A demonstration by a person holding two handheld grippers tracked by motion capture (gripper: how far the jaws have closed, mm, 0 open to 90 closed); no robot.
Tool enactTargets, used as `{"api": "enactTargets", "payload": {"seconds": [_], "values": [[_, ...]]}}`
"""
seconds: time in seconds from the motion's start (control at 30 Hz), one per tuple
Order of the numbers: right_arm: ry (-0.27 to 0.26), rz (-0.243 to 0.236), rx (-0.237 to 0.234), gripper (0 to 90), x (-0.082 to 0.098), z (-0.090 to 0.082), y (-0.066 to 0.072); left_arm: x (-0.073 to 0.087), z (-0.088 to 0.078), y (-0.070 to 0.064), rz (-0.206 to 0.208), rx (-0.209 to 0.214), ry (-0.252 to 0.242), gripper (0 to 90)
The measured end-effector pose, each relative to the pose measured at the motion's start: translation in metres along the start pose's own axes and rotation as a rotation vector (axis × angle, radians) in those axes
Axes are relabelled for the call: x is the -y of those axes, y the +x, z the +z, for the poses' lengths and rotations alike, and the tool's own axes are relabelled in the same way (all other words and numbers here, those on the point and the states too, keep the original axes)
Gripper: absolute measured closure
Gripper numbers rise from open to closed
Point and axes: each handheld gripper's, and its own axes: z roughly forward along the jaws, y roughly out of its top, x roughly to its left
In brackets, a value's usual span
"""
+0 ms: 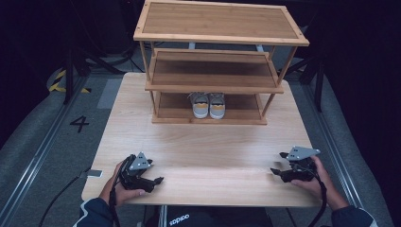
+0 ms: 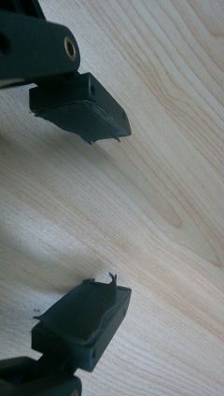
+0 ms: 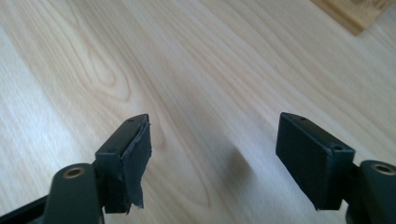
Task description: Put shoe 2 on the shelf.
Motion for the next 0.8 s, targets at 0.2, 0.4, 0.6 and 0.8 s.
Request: {"api": "enactTargets", "payload": {"seconds": [0.2, 0.4, 0.6, 0.8], "values": [[-0.020, 0.054, -0.008, 26.3, 0.025, -0.010, -0.001, 0.000, 0.000, 0.000, -0.002, -0.005, 0.000, 20.3], [-0.063, 0.171, -0.021, 22.2, 0.046, -0.018, -0.009, 0.000, -0.001, -0.001, -0.004, -0.005, 0.005, 20.3], [-0.095, 0.204, -0.020, 21.2, 0.054, -0.018, -0.012, 0.000, 0.000, -0.001, -0.006, -0.009, 0.000, 20.3], [-0.098, 0.209, -0.019, 21.8, 0.054, -0.018, -0.013, 0.000, 0.000, 0.000, -0.002, -0.005, 0.004, 20.2]]}}
